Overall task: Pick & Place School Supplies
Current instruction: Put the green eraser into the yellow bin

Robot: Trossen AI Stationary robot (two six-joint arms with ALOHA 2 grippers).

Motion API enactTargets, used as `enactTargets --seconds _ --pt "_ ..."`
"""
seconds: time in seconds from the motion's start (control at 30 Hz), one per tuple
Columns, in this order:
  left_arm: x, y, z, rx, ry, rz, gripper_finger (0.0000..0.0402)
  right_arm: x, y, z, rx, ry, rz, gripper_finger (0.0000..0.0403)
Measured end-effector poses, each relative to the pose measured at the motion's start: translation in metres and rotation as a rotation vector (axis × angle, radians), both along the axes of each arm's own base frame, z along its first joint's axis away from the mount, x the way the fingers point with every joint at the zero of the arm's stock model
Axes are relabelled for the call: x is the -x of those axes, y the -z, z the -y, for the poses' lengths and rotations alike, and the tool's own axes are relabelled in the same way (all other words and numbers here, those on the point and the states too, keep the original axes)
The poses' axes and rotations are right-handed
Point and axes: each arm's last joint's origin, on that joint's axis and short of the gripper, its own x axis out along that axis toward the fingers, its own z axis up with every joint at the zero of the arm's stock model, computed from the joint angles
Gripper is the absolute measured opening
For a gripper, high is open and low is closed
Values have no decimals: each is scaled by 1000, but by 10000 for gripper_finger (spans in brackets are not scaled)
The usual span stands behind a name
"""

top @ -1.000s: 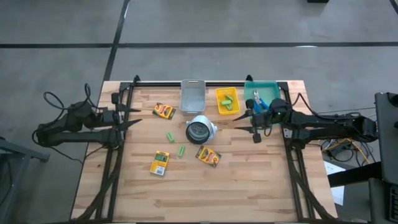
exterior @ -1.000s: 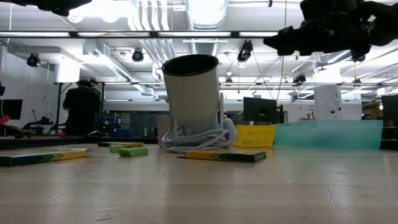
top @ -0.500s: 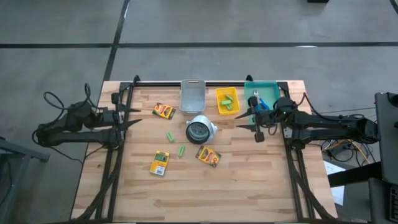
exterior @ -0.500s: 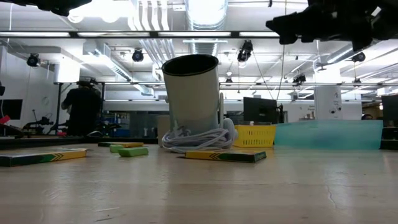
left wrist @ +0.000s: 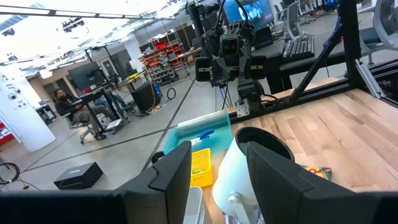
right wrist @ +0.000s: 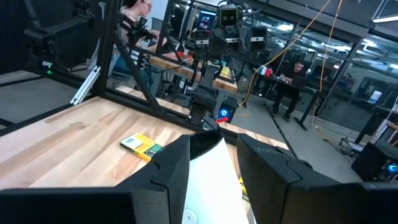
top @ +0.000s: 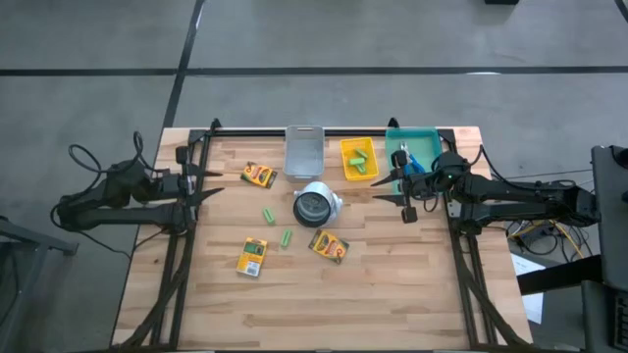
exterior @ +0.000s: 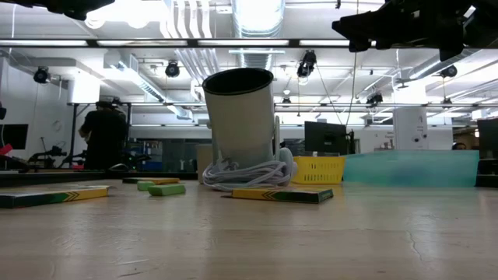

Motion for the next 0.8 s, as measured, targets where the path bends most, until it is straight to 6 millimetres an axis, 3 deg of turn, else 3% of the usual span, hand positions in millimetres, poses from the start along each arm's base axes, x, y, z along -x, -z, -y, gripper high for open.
enactTargets --seconds 0.8 --pt "0 0 0 0 0 0 161 0 0 0 -1 1 -2 126"
